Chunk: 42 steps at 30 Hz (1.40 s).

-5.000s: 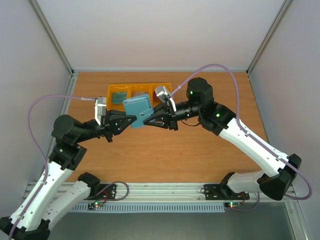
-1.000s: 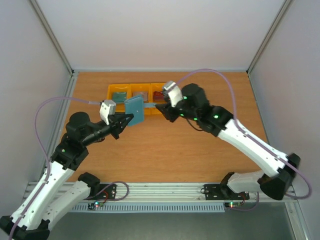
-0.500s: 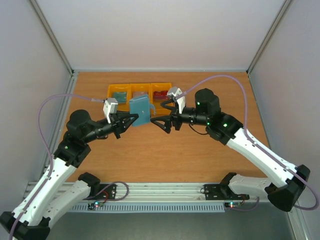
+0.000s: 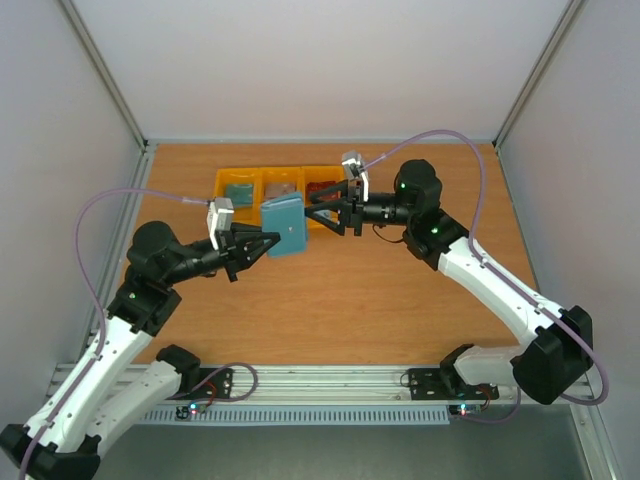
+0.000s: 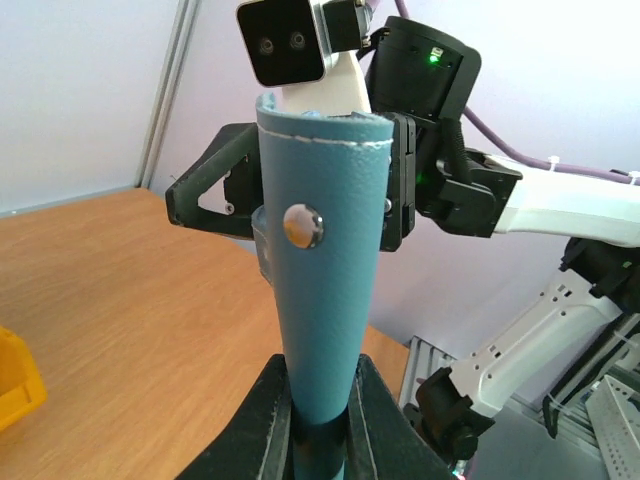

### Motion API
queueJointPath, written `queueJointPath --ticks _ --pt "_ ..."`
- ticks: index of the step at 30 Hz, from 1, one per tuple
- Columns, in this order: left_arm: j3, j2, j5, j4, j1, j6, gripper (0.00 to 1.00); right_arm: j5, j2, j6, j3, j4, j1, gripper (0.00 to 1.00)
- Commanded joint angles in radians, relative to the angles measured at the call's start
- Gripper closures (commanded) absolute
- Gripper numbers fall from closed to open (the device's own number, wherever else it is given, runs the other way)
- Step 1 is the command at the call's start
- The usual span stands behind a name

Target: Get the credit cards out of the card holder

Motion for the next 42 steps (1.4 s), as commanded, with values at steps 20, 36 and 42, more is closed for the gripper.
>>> queueJointPath --ticks 20,36,42 --pt "-0.01 0.005 0.118 0.165 -0.001 -0.048 1.0 -0.131 -0.008 -0.19 0.084 -0.208 0.143 0.53" --pt "-0.04 -0.008 -0.043 0.125 -0.001 -0.1 0.48 -0.091 -0.06 -0.156 0.1 -0.256 0.171 0.99" --pt "-0.038 -0.057 -0.29 -0.044 -0.001 0.091 0.01 0.363 -0.096 -0.12 0.147 -0.484 0.162 0.99"
